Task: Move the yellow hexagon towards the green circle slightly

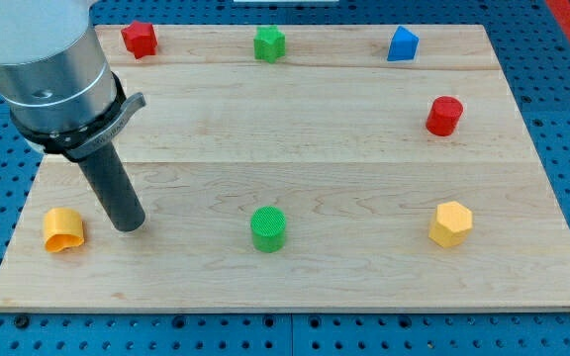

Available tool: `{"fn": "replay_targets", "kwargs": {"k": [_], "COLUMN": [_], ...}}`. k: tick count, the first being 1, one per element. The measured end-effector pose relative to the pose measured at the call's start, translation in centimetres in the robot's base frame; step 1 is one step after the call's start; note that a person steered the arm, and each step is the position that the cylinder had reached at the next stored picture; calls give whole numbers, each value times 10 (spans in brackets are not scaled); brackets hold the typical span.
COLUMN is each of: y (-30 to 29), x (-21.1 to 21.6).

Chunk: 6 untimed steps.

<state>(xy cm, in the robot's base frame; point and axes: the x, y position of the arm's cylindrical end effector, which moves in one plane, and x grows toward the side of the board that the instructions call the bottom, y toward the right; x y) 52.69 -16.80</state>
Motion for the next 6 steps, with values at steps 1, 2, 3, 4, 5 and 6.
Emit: {"fn": "replay_targets", "kwargs": {"k": [1, 2, 3, 4, 5, 6], "y": [0, 3, 13, 24, 24, 24], "x": [2, -7, -11, -11, -14, -15]}}
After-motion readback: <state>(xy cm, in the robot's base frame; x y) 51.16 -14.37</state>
